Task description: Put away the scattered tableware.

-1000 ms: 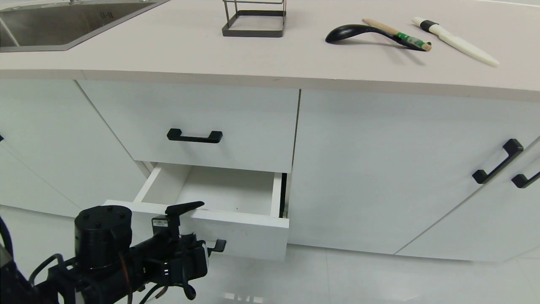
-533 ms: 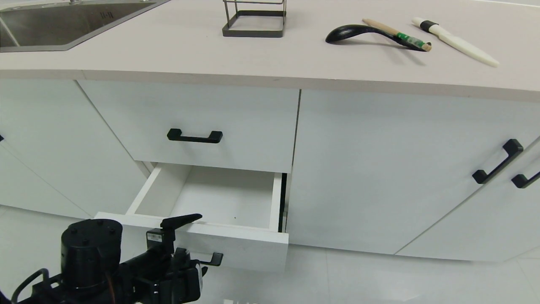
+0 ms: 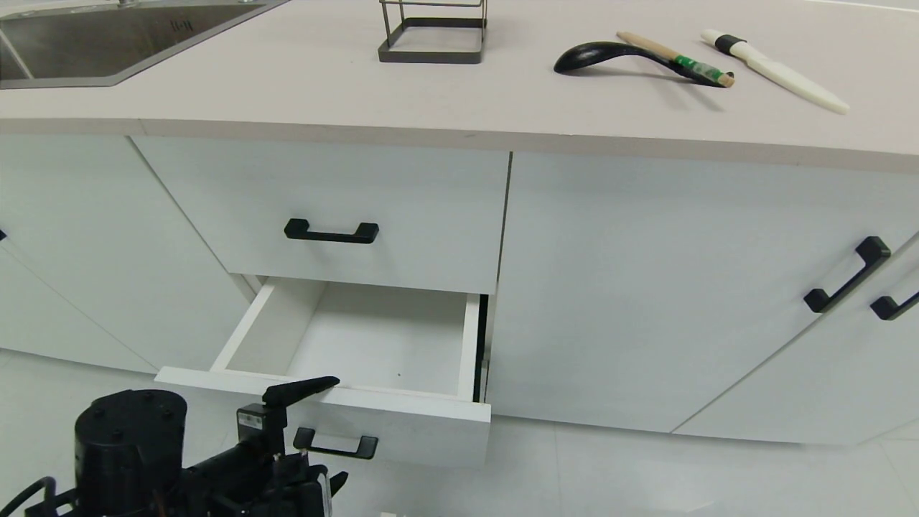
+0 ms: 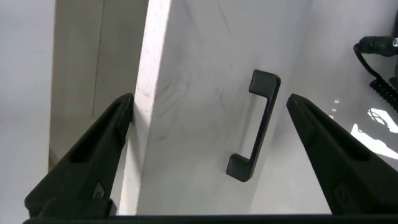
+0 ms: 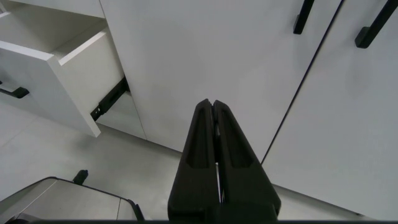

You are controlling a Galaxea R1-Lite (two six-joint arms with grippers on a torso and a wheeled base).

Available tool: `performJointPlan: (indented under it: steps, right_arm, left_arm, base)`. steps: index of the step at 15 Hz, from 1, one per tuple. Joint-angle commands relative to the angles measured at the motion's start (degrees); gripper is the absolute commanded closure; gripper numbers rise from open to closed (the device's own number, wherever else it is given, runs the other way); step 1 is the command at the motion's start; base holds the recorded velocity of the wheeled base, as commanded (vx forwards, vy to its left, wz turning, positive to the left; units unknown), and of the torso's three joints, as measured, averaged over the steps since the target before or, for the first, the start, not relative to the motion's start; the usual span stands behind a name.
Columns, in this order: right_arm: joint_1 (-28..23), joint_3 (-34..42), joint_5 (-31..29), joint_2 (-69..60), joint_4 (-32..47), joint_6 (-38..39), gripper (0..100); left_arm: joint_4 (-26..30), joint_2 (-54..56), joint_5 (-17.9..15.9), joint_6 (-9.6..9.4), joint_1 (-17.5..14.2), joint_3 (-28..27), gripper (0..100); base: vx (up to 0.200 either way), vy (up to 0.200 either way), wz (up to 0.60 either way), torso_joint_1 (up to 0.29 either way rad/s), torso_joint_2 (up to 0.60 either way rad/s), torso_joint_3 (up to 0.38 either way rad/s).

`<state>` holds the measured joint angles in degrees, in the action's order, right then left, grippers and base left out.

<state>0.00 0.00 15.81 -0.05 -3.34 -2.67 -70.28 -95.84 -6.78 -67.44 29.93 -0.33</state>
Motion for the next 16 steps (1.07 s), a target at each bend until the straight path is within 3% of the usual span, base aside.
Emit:
performJointPlan:
  steps: [1,3,4,7,9,10,11,12,14,15,16]
  right_arm:
    - [0.0,0.0,0.01,0.05,0.0,0.03,100]
    - [0.09,0.0,0.01,0.05,-0.09,-0.05,100]
    - [0.0,0.0,0.01,0.05,-0.09,0.03,100]
    - [0.0,0.0,0.01,0.05,0.0,-0.05,100]
    - [0.09,0.0,0.01,0.05,0.0,-0.05,100]
    - [0.0,0.0,0.01,0.05,0.0,0.03,100]
    - [0.09,0.0,0.01,0.05,0.0,-0.05,100]
    - [0.09,0.0,0.01,0.05,-0.09,-0.05,100]
    - [0.09,0.0,0.01,0.05,-0.09,-0.05,100]
    - [0.09,0.0,0.01,0.05,0.0,0.03,100]
    - [0.09,0.0,0.01,0.05,0.0,0.03,100]
  left_arm:
    - [-0.21,1.54,0.01,0.29,0.75,-0.29,0]
    - [0.14,6.02,0.1,6.0,3.12,-0.29,0]
    - [0.23,7.07,0.1,7.15,3.73,-0.2,0]
    - [0.67,10.41,0.36,12.95,7.51,-0.11,0]
    - [0.76,10.32,0.89,16.73,8.04,-0.9,0]
    - [0.76,10.15,1.15,17.52,7.95,-1.43,0]
    - [0.76,9.89,2.56,19.98,7.6,-3.01,0]
    - [0.76,9.71,4.93,23.58,7.6,-6.0,0]
    - [1.99,9.89,7.13,27.8,8.3,-10.57,0]
    - [3.31,10.06,7.04,28.41,8.92,-12.33,0]
    - [6.82,10.76,6.78,29.47,11.91,-15.93,0]
  base:
    - [0.0,0.0,0.0,0.0,0.0,0.0]
    - [0.0,0.0,0.0,0.0,0.0,0.0]
    - [0.0,0.0,0.0,0.0,0.0,0.0]
    - [0.0,0.0,0.0,0.0,0.0,0.0]
    - [0.0,0.0,0.0,0.0,0.0,0.0]
    - [0.0,0.0,0.0,0.0,0.0,0.0]
    - [0.0,0.0,0.0,0.0,0.0,0.0]
    - [0.0,0.0,0.0,0.0,0.0,0.0]
    - [0.0,0.0,0.0,0.0,0.0,0.0]
    - [0.0,0.0,0.0,0.0,0.0,0.0]
    - [0.0,0.0,0.0,0.0,0.0,0.0]
